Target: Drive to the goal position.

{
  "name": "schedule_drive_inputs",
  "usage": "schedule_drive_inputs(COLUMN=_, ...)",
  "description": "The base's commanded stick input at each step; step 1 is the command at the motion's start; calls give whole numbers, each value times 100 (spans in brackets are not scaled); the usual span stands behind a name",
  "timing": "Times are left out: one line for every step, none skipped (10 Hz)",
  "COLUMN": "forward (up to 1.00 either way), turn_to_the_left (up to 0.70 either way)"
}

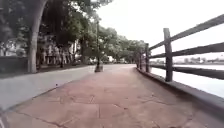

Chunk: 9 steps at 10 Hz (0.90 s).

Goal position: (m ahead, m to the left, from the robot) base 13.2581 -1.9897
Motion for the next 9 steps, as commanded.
schedule_drive_inputs(forward=100, turn_to_the_left=0)
schedule_drive_inputs(forward=100, turn_to_the_left=0)
schedule_drive_inputs(forward=100, turn_to_the_left=0)
schedule_drive_inputs(forward=100, turn_to_the_left=0)
schedule_drive_inputs(forward=100, turn_to_the_left=0)
schedule_drive_inputs(forward=100, turn_to_the_left=0)
schedule_drive_inputs(forward=100, turn_to_the_left=0)
schedule_drive_inputs(forward=100, turn_to_the_left=0)
schedule_drive_inputs(forward=100, turn_to_the_left=0)
